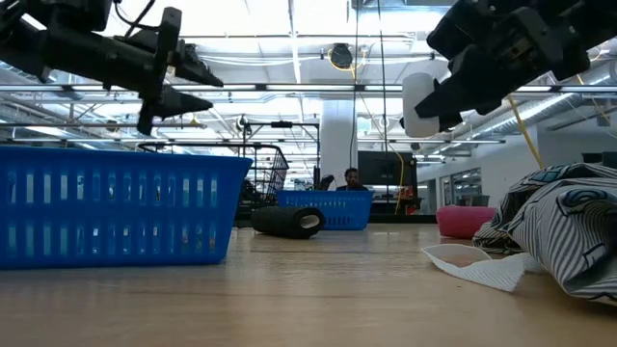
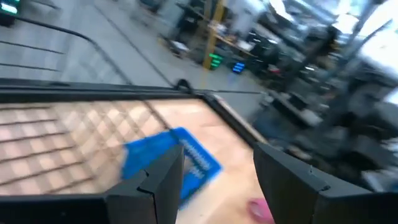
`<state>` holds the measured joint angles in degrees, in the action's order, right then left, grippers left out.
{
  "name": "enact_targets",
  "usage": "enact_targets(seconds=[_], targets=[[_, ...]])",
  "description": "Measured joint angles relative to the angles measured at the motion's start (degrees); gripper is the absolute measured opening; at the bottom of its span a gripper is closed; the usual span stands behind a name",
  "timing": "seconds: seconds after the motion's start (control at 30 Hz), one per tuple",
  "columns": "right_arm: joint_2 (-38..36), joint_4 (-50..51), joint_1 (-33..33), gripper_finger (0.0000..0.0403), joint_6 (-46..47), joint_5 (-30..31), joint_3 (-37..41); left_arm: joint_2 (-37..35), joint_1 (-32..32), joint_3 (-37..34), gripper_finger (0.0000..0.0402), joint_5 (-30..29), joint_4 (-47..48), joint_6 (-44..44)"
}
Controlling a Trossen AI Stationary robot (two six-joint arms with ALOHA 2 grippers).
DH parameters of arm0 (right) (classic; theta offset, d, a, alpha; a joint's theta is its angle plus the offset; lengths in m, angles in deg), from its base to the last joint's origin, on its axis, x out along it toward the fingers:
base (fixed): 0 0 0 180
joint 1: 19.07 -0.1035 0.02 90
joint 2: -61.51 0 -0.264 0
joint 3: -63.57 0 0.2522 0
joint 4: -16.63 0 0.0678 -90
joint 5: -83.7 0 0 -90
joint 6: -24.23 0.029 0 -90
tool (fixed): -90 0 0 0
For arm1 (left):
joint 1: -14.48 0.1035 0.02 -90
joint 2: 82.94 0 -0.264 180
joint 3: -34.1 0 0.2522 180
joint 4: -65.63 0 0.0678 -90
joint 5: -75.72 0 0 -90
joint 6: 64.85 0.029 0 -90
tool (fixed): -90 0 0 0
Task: Pick & Place Medicine items
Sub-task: Put the white medicine bottle into the bottom blue basket
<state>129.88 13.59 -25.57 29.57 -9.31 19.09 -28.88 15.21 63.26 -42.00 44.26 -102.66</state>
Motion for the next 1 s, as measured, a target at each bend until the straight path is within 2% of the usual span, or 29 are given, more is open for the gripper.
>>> enact_targets(seconds=[0.1, 0.17, 0.23, 0.33, 0.57, 0.7, 0.83, 1.0], targets=[[1.61, -1.25, 0.00, 0.0134, 0.11, 0.29, 0.02, 4.42, 0.00, 0.26, 0.0202, 8.07, -9.24, 0.39], [3.23, -3.35, 0.00, 0.0134, -0.09, 0.33, 0.02, 7.81, 0.00, 2.36, 0.0202, 14.53, -12.24, 0.87], [4.94, -5.72, 0.10, 0.0134, -0.38, 0.33, 0.02, 11.26, -0.04, 6.40, 0.0202, 20.23, -10.56, 1.70], [7.34, -9.03, 0.82, 0.0134, -0.50, 0.26, 0.02, 17.07, -0.90, 15.45, 0.0202, 24.75, 0.81, 4.39], [12.49, -7.39, 1.64, 0.0134, -0.95, 1.73, -3.51, 31.89, -3.36, 42.18, 0.0216, 22.63, 42.61, 15.04], [15.82, -7.18, 1.64, 0.0134, -2.87, 1.78, -5.40, 41.53, -5.32, 55.42, 0.0249, 23.20, 57.44, 21.43], [18.82, -7.33, 1.64, 0.0134, -4.73, 1.79, -6.92, 48.76, -6.84, 65.03, 0.0281, 23.22, 64.60, 28.07], [20.65, -8.33, 1.64, 0.0135, -6.06, 1.76, -7.75, 53.30, -7.26, 69.97, 0.0303, 23.25, 63.72, 33.24]])
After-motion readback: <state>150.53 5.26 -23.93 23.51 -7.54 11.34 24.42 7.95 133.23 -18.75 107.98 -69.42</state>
